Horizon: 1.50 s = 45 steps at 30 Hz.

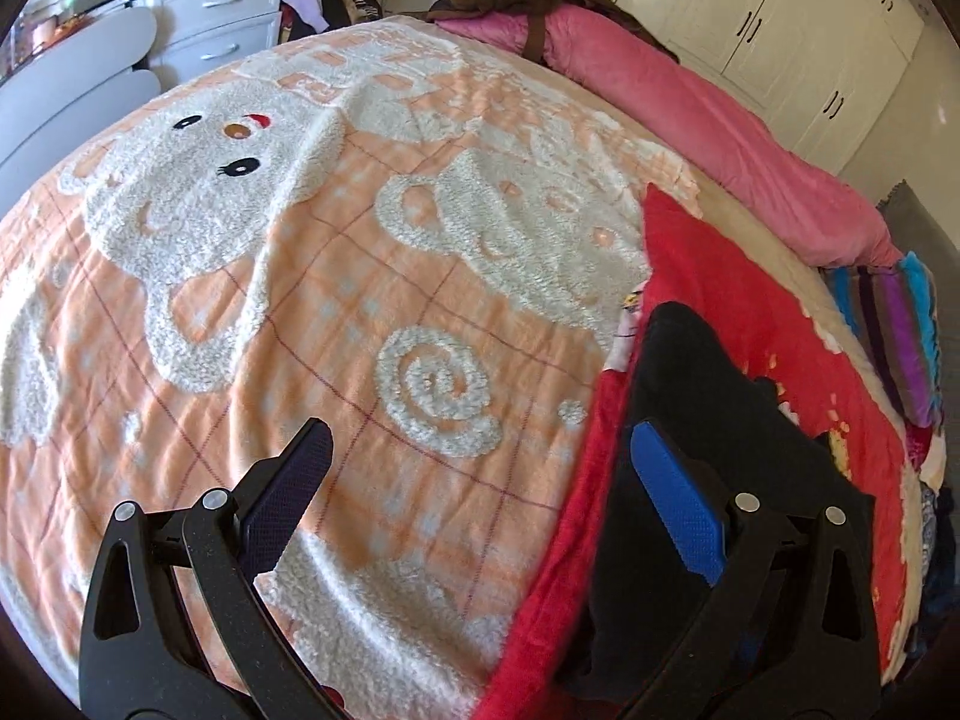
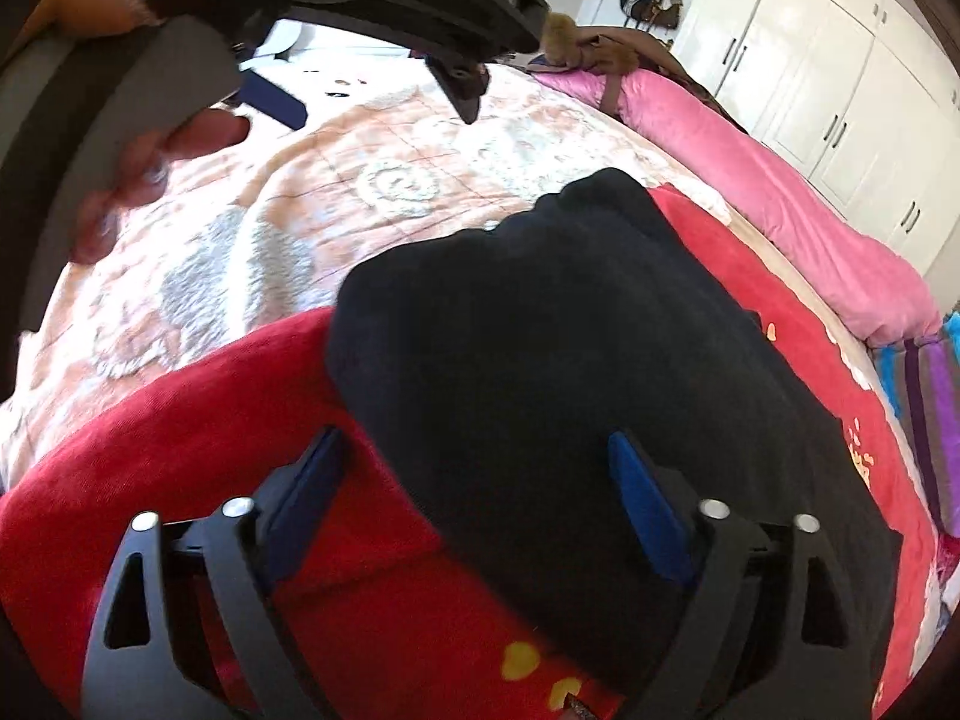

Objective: Fold small clothes

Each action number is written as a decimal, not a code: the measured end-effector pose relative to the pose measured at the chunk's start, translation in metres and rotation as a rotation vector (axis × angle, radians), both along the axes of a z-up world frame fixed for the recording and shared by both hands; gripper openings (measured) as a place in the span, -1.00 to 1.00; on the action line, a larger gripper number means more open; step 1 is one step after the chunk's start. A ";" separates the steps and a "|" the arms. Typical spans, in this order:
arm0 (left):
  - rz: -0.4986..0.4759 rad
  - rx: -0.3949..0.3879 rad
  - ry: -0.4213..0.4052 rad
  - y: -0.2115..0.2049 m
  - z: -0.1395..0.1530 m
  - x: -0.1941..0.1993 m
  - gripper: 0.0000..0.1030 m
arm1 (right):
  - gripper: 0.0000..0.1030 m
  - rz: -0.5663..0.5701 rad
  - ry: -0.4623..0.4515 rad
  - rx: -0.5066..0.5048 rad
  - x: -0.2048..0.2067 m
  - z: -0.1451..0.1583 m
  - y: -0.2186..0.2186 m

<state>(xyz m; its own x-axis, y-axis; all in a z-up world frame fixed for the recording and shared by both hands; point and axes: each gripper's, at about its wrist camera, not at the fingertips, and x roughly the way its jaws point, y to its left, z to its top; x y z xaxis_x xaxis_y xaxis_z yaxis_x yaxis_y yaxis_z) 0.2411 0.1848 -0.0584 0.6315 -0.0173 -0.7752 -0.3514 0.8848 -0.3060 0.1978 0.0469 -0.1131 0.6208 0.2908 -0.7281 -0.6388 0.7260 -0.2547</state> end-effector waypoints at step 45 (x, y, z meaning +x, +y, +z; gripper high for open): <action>-0.300 -0.352 -0.111 -0.120 0.015 0.052 -0.75 | -0.85 -0.092 0.160 0.495 0.002 0.063 -0.125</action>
<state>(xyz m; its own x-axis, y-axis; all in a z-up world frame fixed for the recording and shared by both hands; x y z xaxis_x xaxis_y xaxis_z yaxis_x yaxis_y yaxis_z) 0.2929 0.0648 -0.0439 0.6374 -0.4612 -0.6173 -0.0443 0.7778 -0.6269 0.2002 -0.0778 -0.0501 0.5526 0.5731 -0.6051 -0.5695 0.7898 0.2278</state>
